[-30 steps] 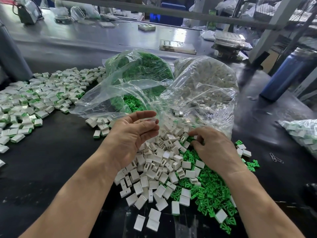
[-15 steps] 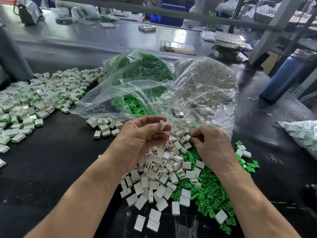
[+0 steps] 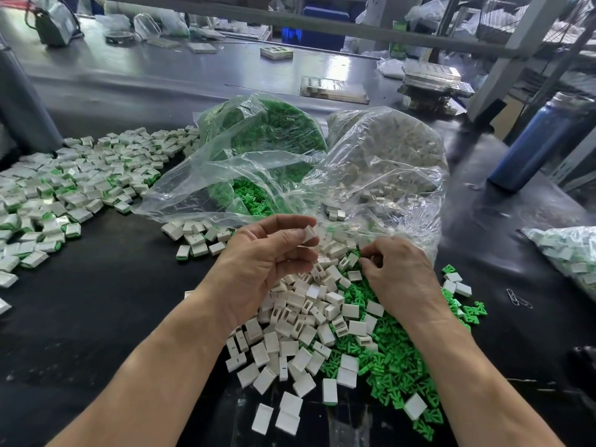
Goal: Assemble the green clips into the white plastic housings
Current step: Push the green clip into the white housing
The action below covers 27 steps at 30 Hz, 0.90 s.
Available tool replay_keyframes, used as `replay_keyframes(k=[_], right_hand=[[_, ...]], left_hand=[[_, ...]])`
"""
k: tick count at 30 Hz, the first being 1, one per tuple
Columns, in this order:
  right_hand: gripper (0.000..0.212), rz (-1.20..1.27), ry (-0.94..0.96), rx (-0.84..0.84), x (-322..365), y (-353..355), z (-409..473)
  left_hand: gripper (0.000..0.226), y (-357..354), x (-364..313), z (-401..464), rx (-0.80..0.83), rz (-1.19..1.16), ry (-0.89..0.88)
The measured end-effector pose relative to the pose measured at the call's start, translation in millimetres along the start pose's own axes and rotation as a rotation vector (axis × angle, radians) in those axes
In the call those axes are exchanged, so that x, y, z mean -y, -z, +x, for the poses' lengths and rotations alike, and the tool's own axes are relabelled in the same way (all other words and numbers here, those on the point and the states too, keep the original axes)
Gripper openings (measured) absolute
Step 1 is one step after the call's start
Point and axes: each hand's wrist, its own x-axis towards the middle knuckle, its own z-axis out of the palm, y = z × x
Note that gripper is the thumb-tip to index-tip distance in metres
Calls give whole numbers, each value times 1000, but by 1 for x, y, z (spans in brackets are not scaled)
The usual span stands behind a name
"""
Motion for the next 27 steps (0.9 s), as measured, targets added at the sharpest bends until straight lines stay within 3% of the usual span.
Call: replay_keyframes(k=[17,21,24,27], right_hand=[[11,48,25,-78,4,3,-3],[7,372,18,-135,6,9,-7],[5,712,-48,-39,10,10,-11],[9,809,-46,49,10,10,-12]], left_hand=[[18,0,0,0,-26,42,-68],[17,1,0,1,-37,42,-88],[21,2,2,1,-22,66,-91],[26,0,3,1,-6,73,-97]])
